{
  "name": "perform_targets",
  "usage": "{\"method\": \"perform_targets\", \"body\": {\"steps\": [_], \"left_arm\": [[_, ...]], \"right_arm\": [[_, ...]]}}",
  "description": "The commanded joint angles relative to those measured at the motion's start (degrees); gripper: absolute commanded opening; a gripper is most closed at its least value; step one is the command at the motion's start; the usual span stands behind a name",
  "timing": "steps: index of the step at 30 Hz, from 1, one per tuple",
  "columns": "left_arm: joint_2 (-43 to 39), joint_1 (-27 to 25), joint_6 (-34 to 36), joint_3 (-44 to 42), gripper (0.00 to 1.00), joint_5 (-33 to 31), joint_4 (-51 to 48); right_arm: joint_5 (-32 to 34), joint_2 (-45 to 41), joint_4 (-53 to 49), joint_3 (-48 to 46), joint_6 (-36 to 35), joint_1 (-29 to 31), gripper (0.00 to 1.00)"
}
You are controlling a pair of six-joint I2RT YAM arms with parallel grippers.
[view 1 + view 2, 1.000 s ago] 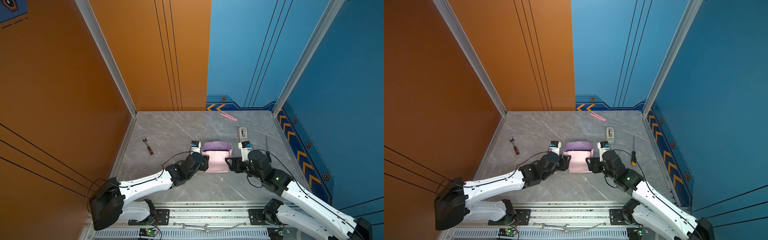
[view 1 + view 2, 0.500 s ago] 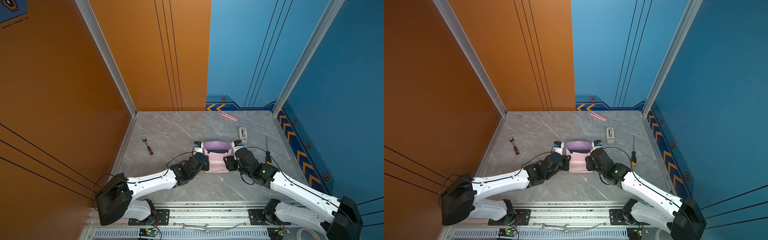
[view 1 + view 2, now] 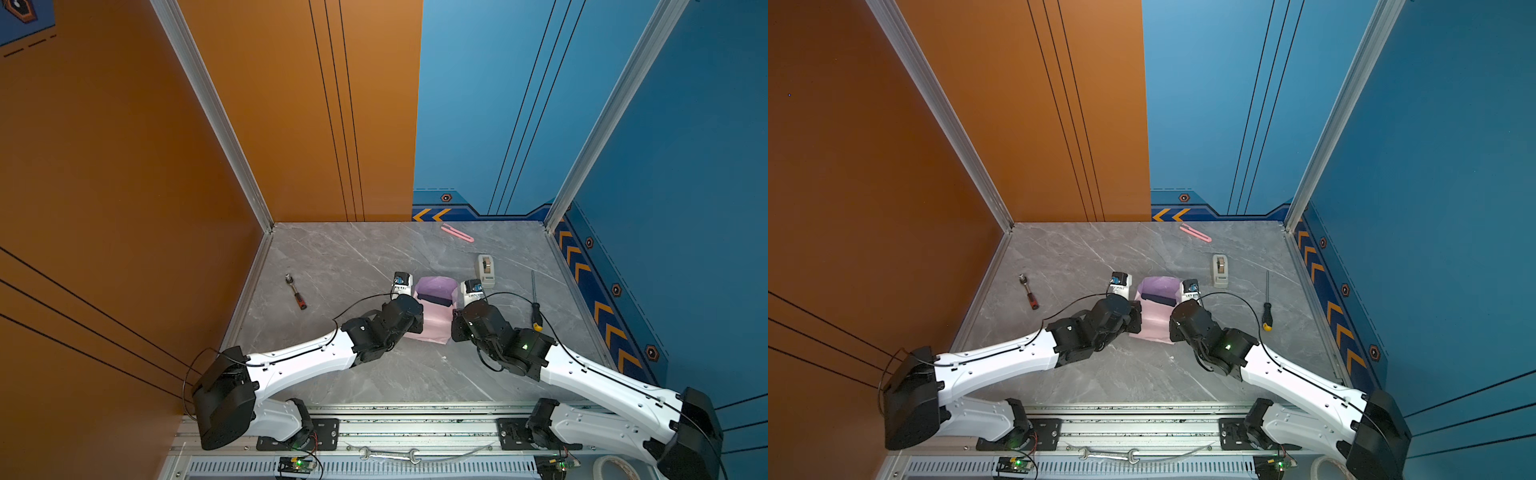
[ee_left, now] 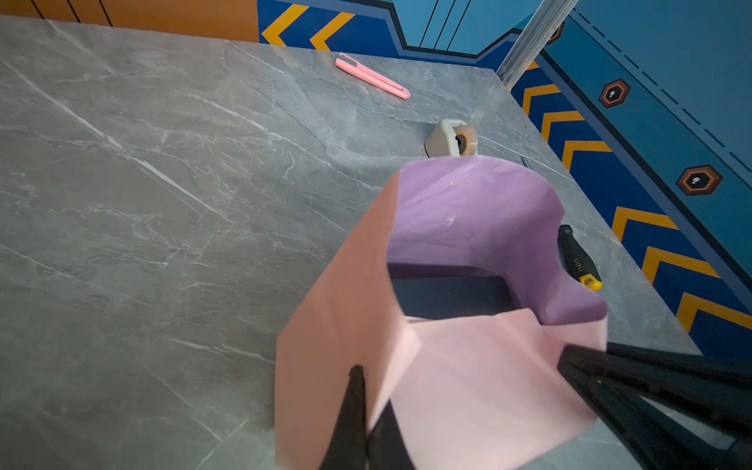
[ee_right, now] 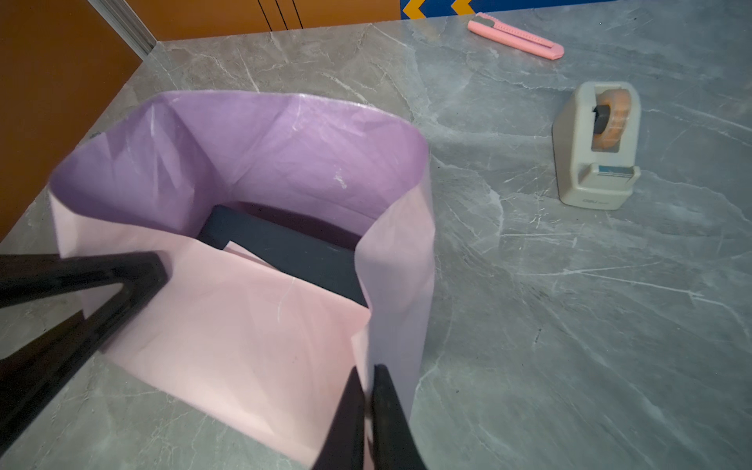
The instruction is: Wrap the gift box in paper
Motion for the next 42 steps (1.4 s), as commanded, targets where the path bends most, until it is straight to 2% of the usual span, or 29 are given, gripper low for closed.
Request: {"method": "perform_targets", "body": {"steps": [1,3,7,9,12,22,24,26,27,30,32,34,37,42], "left_arm": [[1.42,-1.38,1.4,1.33,0.0,-3.56,-4.58],[1.22,-1.21,0.26,0.05,0.0,-4.11,-4.42],[-0.14,-0.73,-1.21,-2.51,0.0,-4.96,-3.21],[-0.34,-0.51,-1.26,-2.59,0.0,-5.42,-3.61],[-0.32,-0.42,-1.19,-2.57,0.0,-5.11,-3.4],[-0.81,-0.44,-1.18,-2.87,0.0,-4.13,-2.61],[-1.01,-0.51,-1.28,-3.07,0.0,-4.21,-2.52],[-1.19,-0.55,-1.5,-3.18,0.02,-4.02,-2.34],[-1.24,-0.44,-1.6,-3.18,0.07,-4.03,-2.35],[-2.33,-0.23,-2.4,-3.54,0.34,-3.78,-2.37],[-3.73,0.01,-2.87,-4.69,0.53,-3.21,-1.5],[-5.4,0.02,-3.32,-6.33,0.64,-2.63,0.05],[-7.06,-0.32,-4.32,-9.23,0.68,-2.21,2.94],[-5.32,-0.68,-5.92,-11.22,0.68,-1.23,5.82]], "right_arm": [[4.47,1.92,-1.29,1.8,0.03,1.05,0.08],[4.17,2.43,-1.08,1.56,0.16,1.05,0.11],[2.78,0.14,-1.04,1.52,-0.12,0.84,0.47],[2.18,-2.21,-0.77,0.86,0.18,0.78,0.53],[-0.7,-4.87,0.32,-0.99,1.19,0.55,0.56],[-4.75,-0.01,3.98,-2.42,3.29,-1.3,0.55],[-4.4,0.8,4.5,-2.67,3.41,-1.52,0.53],[-4.51,1.42,4.86,-2.87,3.32,-1.5,0.46],[-4.49,1.48,4.88,-2.95,3.32,-1.55,0.41],[-4.06,1.73,4.5,-3.21,3.16,-1.35,0.3],[-3.49,1.58,3.98,-3.45,3.15,-1.29,0.27],[-3.1,1.47,3.83,-3.67,3.24,-1.22,0.25],[-2.82,1.47,3.94,-4.17,3.41,-1.11,0.24],[-2.9,1.57,4.04,-4.51,3.67,-0.8,0.24]]}}
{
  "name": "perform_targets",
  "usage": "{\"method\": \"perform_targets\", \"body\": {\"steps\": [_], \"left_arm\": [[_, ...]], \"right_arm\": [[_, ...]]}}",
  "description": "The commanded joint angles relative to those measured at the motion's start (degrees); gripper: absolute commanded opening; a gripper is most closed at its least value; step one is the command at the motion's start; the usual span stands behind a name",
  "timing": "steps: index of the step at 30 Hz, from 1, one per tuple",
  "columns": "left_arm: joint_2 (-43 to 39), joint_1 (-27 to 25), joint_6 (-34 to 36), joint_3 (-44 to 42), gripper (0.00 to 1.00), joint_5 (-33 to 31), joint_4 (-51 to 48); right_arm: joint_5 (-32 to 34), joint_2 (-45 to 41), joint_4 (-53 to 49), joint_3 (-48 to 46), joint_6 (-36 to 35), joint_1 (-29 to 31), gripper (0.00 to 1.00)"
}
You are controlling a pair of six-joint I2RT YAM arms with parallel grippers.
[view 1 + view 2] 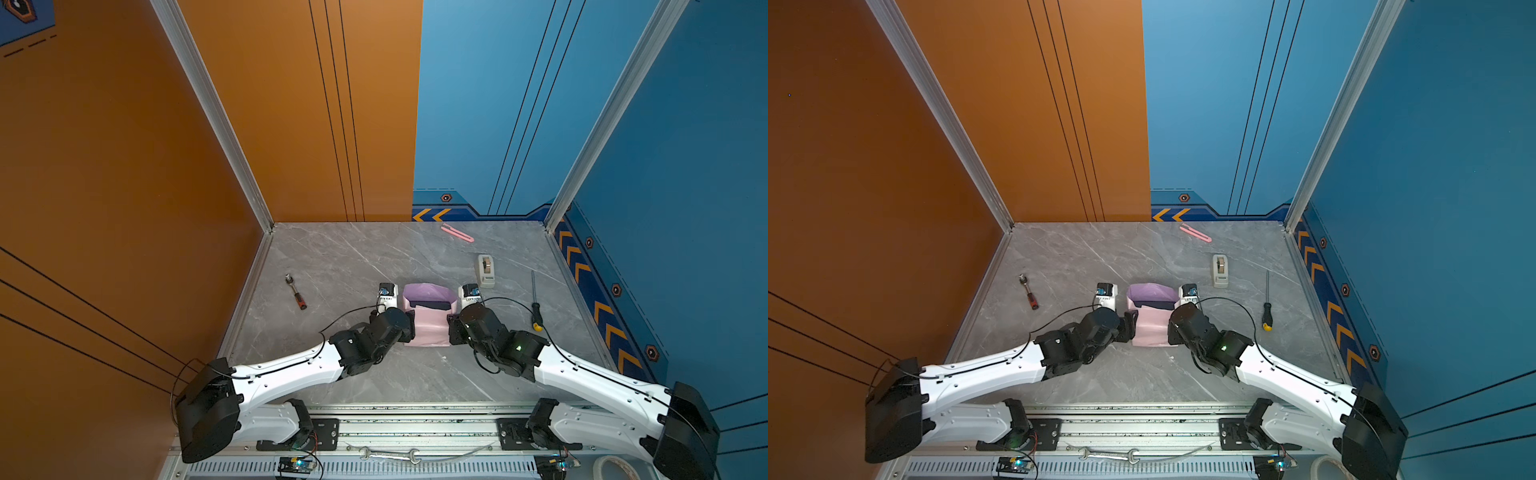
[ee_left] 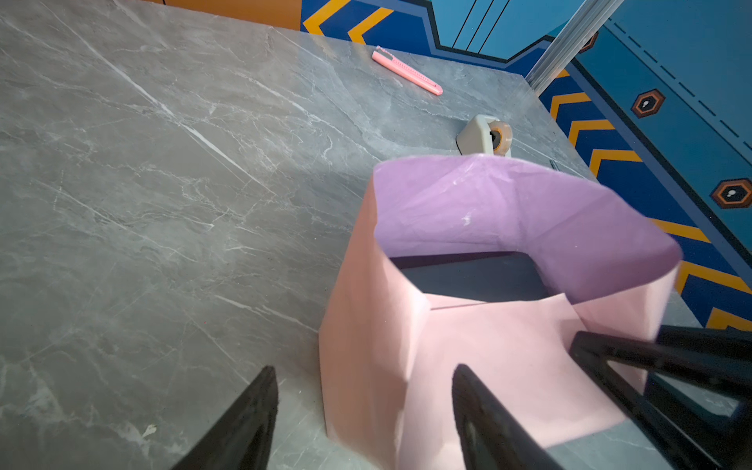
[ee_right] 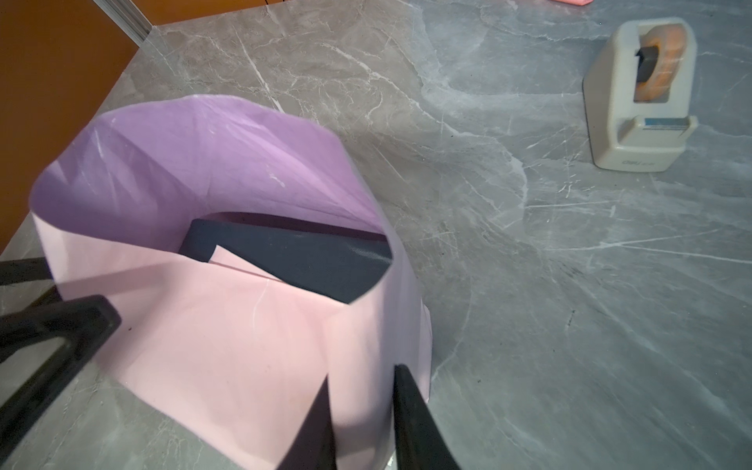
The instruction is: Wrap the gift box in paper
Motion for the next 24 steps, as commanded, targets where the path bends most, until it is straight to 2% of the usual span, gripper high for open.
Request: {"method": "perform_targets", "body": {"steps": [1,5,7,11,14,17,19,24], "left_arm": [[1.82,-0.31,-1.58,-1.3,0.67,1.83,3.36],[4.57,-0.41,-1.95,-0.88,0.6,2.44,4.98],[5.31,-0.42,-1.6,-0.59,0.52,2.37,5.85],[5.84,-0.6,-1.46,-0.17,0.3,1.7,5.39],[5.86,-0.97,-1.59,0.26,0.19,0.6,4.37],[6.07,-1.26,-1.43,0.56,0.1,0.19,3.77],[6.1,-1.62,-1.2,0.9,0.05,-0.22,3.34],[6.02,-2.67,0.37,2.46,0.0,-2.24,1.79]], "right_arm": [[1.32,0.2,0.28,-0.95,0.64,0.56,0.24],[1.5,0.18,0.35,-1.12,0.59,0.93,0.23],[1.73,0.28,0.42,-1.32,0.72,1.09,0.25],[1.94,-0.44,0.38,-1.38,1.34,1.6,0.46],[3.29,-1.02,1.05,-2.55,2.83,2.99,0.48],[3.44,-0.02,2.3,-3.39,3.43,3.39,0.44],[4.07,1.13,2.19,-2.95,3.2,3.86,0.37],[8.0,2.3,1.67,-1.59,2.04,5.43,0.19]]}}
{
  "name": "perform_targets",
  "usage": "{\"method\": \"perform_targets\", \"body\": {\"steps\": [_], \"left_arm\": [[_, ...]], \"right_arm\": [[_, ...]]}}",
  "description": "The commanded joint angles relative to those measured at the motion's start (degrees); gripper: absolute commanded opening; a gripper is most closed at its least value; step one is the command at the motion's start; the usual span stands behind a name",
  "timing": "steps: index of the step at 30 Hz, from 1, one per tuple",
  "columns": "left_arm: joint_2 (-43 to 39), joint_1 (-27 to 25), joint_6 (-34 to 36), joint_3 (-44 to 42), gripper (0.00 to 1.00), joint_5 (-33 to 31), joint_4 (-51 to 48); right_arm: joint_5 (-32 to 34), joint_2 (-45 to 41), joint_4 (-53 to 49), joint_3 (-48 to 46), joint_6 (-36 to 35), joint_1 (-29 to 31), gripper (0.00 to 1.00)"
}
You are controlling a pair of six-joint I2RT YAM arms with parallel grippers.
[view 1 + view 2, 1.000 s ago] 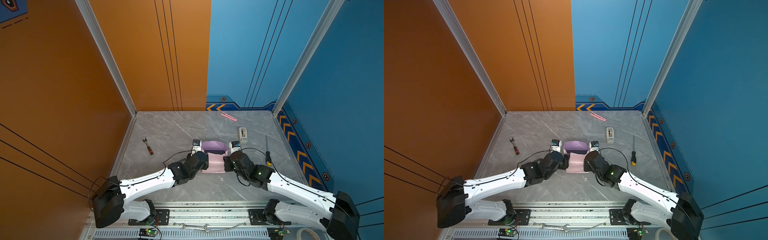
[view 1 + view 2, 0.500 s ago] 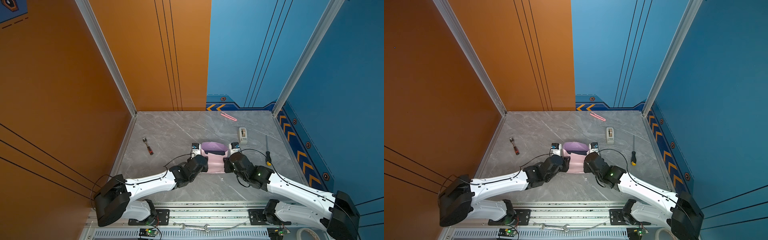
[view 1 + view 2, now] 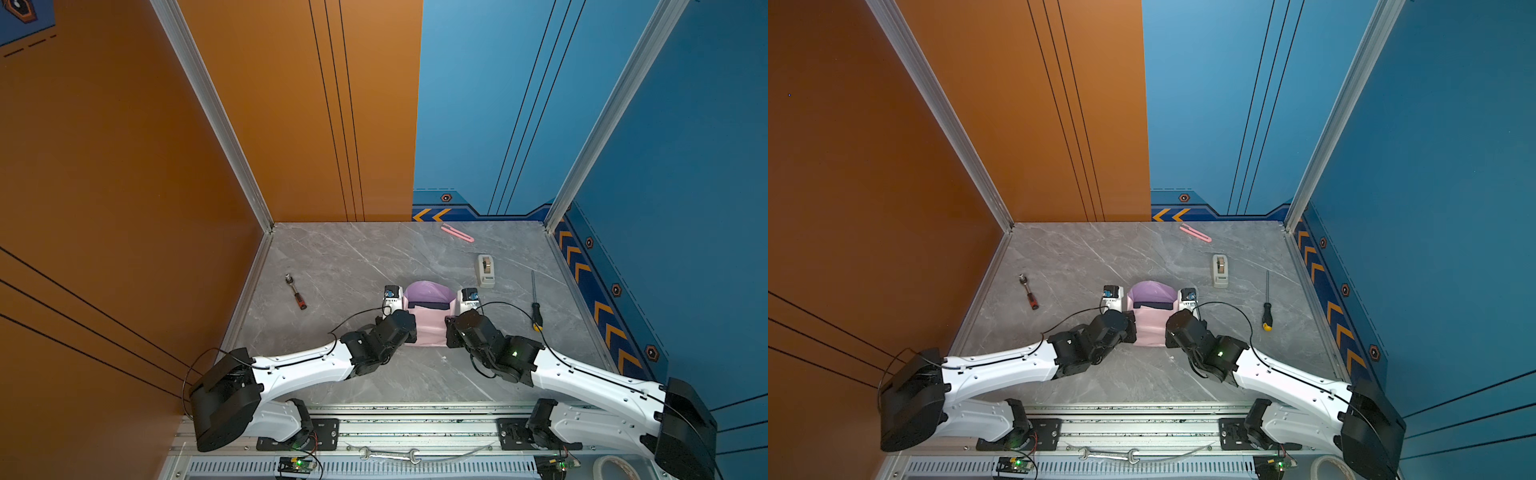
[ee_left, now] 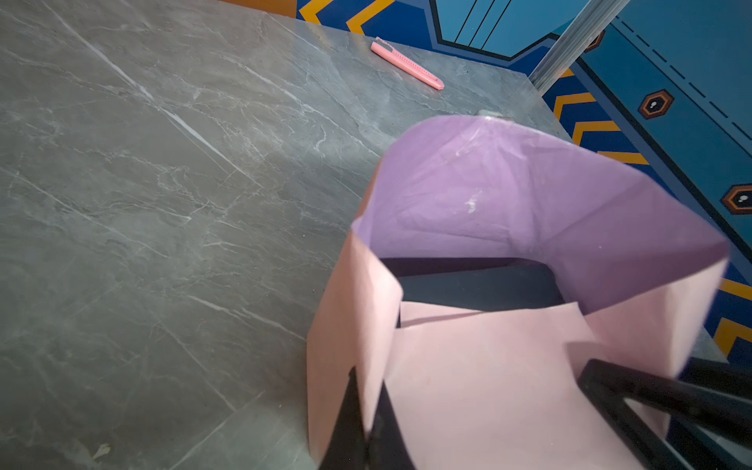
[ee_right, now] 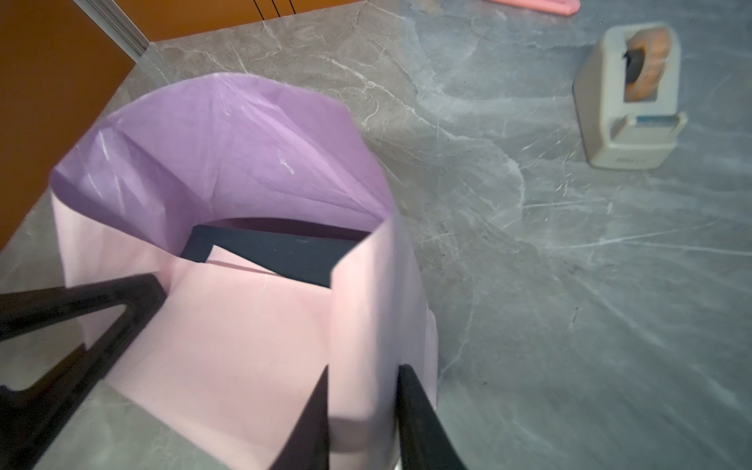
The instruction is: Wrap the gift box in paper
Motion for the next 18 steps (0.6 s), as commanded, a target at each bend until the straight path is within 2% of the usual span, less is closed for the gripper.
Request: {"method": "perform_targets", "body": {"steps": [1,6,9,10,13,15,18], "left_arm": [[0.98,-1.64,1.96,2.88,0.0,-1.09,-3.46],[1.87,-2.66,3.59,5.15,0.0,-3.58,-6.53],[1.81,-2.62,2.82,4.42,0.0,-4.65,-7.24],[1.73,-2.64,2.62,4.29,0.0,-4.92,-7.45],[1.3,-2.57,2.44,4.33,0.0,-5.62,-8.46],[1.19,-2.39,2.54,4.41,0.0,-5.73,-9.0],[1.26,-2.17,2.5,4.46,0.0,-5.65,-9.22]], "right_arm": [[2.13,1.61,-1.33,0.81,-1.35,1.52,0.16],[3.16,2.56,-0.41,1.81,-3.45,1.68,0.04],[2.04,2.72,0.0,2.03,-4.22,1.68,0.03],[1.18,2.43,0.12,2.08,-4.64,1.51,0.08],[-2.41,0.54,-0.5,2.88,-6.65,1.0,0.4],[-5.31,-2.37,-0.86,2.93,-7.78,0.31,0.48],[-11.77,-7.78,-0.84,2.16,-8.22,-2.45,0.54]]}}
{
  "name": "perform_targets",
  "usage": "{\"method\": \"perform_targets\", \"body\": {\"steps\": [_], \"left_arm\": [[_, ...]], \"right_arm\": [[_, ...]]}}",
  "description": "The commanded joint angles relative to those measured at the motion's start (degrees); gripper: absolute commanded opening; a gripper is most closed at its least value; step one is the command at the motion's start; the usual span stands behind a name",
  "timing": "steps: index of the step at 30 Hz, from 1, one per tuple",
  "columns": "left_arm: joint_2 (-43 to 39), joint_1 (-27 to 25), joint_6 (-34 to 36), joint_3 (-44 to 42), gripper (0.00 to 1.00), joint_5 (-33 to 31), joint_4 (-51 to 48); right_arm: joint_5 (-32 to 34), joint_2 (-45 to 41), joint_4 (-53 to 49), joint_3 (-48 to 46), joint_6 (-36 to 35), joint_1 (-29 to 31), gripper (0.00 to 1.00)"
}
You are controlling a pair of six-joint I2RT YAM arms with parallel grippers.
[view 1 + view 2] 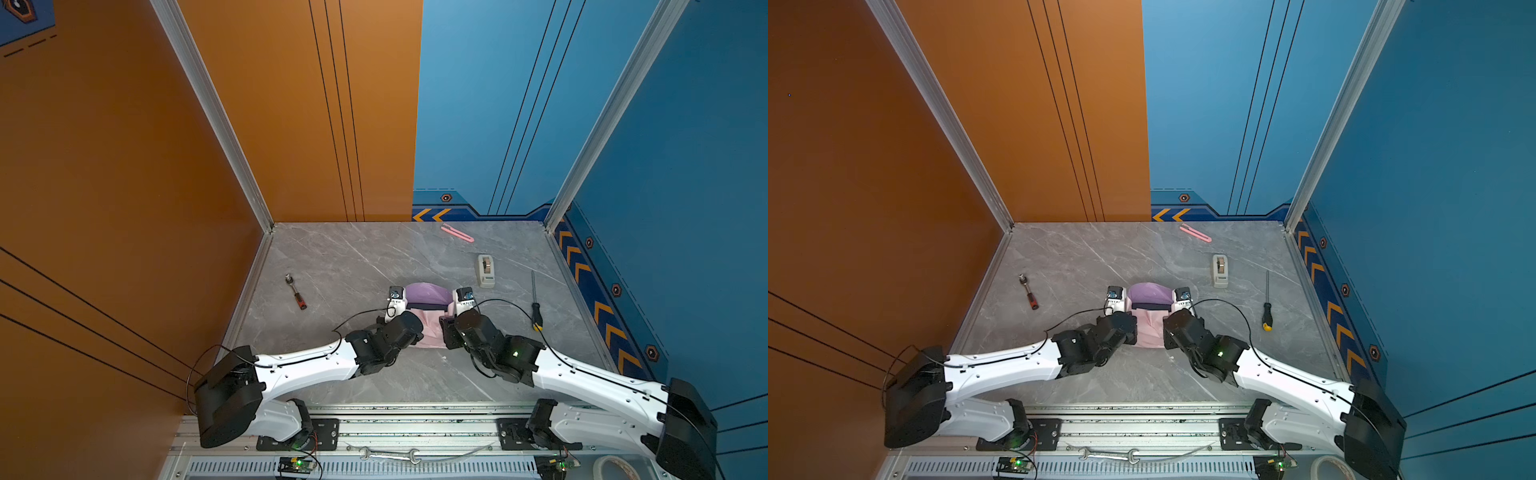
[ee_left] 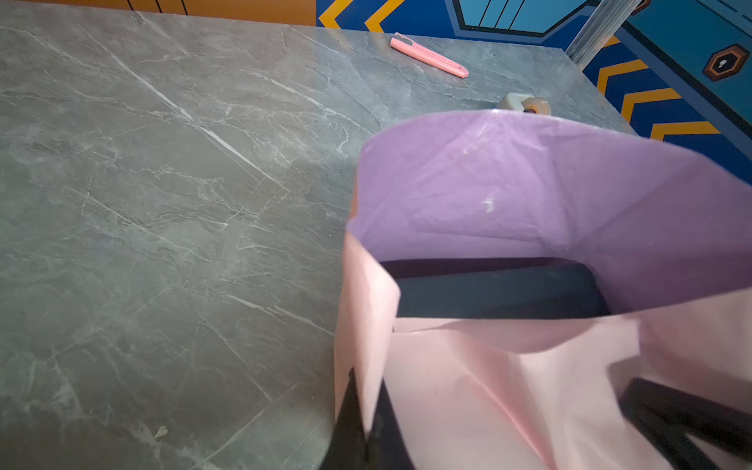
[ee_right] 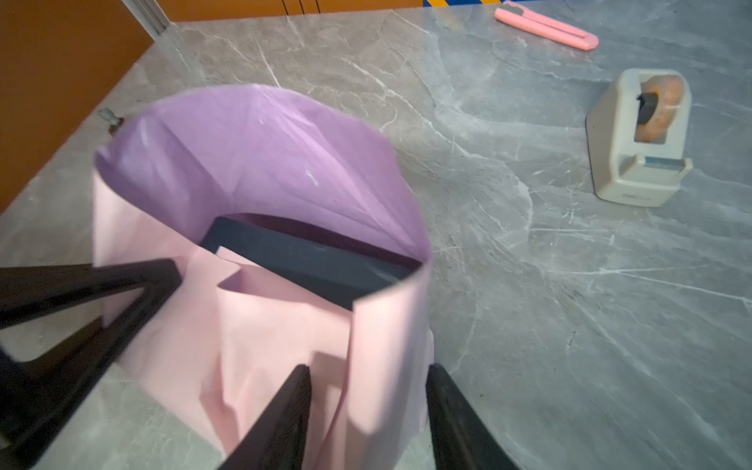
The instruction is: Wrap the gift box in paper
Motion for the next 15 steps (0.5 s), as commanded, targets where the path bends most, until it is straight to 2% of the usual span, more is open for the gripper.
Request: {"method": "perform_targets", "body": {"steps": [1,5,7,9,11,15], "left_arm": [[-0.08,-0.43,0.51,1.32,0.0,-0.55,-2.82],[0.25,-0.35,0.57,1.57,0.0,-0.11,-2.78],[0.18,-0.2,0.54,1.73,0.0,-0.04,-2.91],[0.18,-0.34,0.74,1.77,0.0,-0.13,-2.9],[0.1,-0.27,0.7,1.82,0.0,-0.19,-3.14],[-0.08,-0.2,0.67,1.79,0.0,-0.37,-3.27]], "right_arm": [[-10.48,-6.88,-0.21,0.53,-1.72,-3.22,0.57],[-22.95,-12.85,2.01,-1.78,0.48,-12.09,0.59],[-26.01,-14.62,2.23,-2.78,2.23,-16.66,0.58],[-26.08,-15.4,1.12,-3.93,4.65,-20.09,0.58],[-22.94,-14.96,-2.29,-4.47,7.57,-21.92,0.56],[-20.24,-13.18,-4.7,-5.86,9.88,-21.74,0.55]]}}
